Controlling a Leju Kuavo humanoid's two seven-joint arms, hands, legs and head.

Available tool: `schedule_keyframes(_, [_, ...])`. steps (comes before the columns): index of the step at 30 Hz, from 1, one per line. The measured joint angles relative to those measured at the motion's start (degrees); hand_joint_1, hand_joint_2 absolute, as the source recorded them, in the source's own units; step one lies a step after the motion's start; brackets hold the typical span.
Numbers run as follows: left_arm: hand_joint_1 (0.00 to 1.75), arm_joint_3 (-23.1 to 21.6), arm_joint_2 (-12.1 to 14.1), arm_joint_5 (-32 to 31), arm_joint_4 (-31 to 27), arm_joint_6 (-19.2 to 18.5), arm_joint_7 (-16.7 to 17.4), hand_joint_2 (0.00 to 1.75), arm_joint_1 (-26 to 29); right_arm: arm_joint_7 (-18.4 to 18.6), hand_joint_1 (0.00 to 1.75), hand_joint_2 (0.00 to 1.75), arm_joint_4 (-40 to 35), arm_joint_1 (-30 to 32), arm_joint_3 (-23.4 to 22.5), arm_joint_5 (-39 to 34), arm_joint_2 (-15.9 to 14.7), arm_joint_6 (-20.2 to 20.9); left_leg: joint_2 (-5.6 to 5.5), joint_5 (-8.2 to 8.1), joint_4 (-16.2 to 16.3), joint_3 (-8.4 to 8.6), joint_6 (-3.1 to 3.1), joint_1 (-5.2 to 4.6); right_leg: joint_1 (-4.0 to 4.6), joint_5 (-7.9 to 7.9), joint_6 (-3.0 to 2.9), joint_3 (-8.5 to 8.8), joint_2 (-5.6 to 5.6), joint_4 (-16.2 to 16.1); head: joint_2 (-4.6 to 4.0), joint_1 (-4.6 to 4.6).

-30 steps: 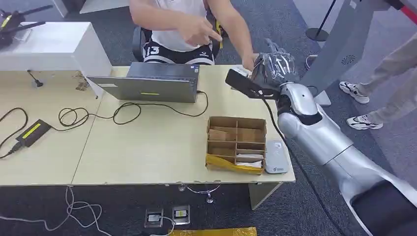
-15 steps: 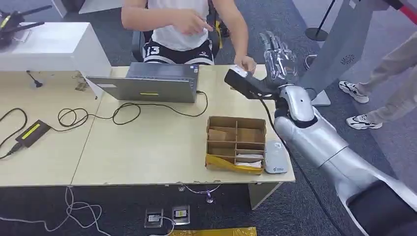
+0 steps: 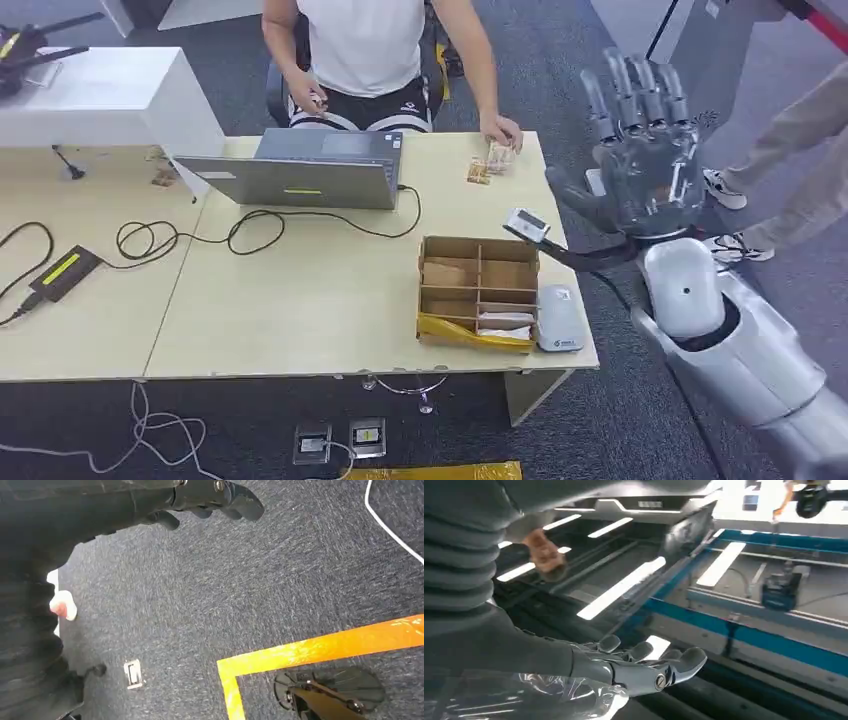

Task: Pass the card to the sensor for recognition and then transmit it.

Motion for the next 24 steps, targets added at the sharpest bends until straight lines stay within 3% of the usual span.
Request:
schedule_keyframes(3, [0.0,0.4,0.0,1.3,0.0,0.6,-0.6,1.75,0.2,3.5,0.0,1.75,-5.0,8.4,-8.5,-1.7,-5.8,-1.8,-0.05,-0.04,0.0,0.02,0.06,0.02,0.02,0.0,0.0,0.08,-0.05,-0.1,0.0,0.02])
schedule_keyframes(6, [0.0,0.8,-0.2,2.7,0.0,1.5,-0.8,1.75,0.4,5.5,0.0,1.75,-7.8,19.2,-19.0,-5.2,-9.5,-8.3,-0.06,-0.13,0.0,-0.02,0.06,0.04,0.03,-0.01,0.0,0.11,-0.08,-0.1,0.0,0.02])
schedule_keyframes(11, [0.0,1.4,-0.5,4.0,0.0,2.5,-0.8,1.75,0.3,6.4,0.0,1.75,-9.9,32.2,-34.3,-8.0,-11.8,-13.6,0.06,-0.19,0.0,-0.04,0.05,0.04,0.03,-0.02,-0.01,0.06,0.02,-0.1,0.0,-0.07])
schedule_keyframes(15, [0.0,1.5,-0.7,4.4,0.0,2.9,-0.8,1.75,0.3,7.0,0.0,1.75,-10.0,38.5,-41.7,-8.9,-12.0,-14.8,0.08,-0.19,0.0,-0.03,0.05,0.04,0.04,-0.02,-0.01,0.07,0.03,-0.1,0.0,-0.02])
schedule_keyframes(16, [0.0,1.7,-0.7,4.5,0.0,2.9,-0.8,1.75,0.3,7.2,0.0,0.0,-10.0,39.5,-43.7,-9.2,-12.0,-14.9,0.07,-0.18,0.0,-0.03,0.05,0.04,0.03,-0.02,-0.01,0.08,0.02,-0.1,0.0,-0.02])
schedule_keyframes(18, [0.0,1.9,-0.9,5.4,0.0,3.3,-0.6,1.75,0.3,8.2,0.0,0.0,-9.9,41.4,-46.5,-13.1,-11.9,-14.5,0.07,-0.18,-0.1,-0.03,0.05,0.05,0.04,-0.02,-0.01,0.09,0.01,-0.1,-0.02,-0.02])
schedule_keyframes(20, [0.0,2.2,-1.2,6.5,0.0,3.5,-0.6,1.75,0.3,8.2,0.0,0.0,-8.3,42.5,-48.1,-22.7,-11.3,-15.1,0.08,-0.18,-0.1,-0.03,0.05,0.04,0.04,-0.03,-0.01,0.08,0.03,-0.1,0.0,-0.04])
schedule_keyframes(21, [0.0,2.3,-1.3,6.8,0.0,3.6,-0.6,1.75,0.2,7.1,0.0,1.75,-6.7,42.8,-48.5,-28.1,-10.6,-15.6,0.09,-0.18,-0.1,-0.02,0.05,0.04,0.04,-0.03,-0.01,0.06,0.04,-0.1,0.0,-0.02])
schedule_keyframes(24, [0.0,2.3,-1.6,7.1,0.0,3.4,-0.6,1.75,0.1,2.1,0.0,1.75,-0.8,43.9,-49.2,-40.5,-7.8,-16.2,0.1,-0.18,-0.1,-0.03,0.05,0.04,0.03,-0.03,-0.01,0.08,0.03,-0.1,0.0,-0.02])
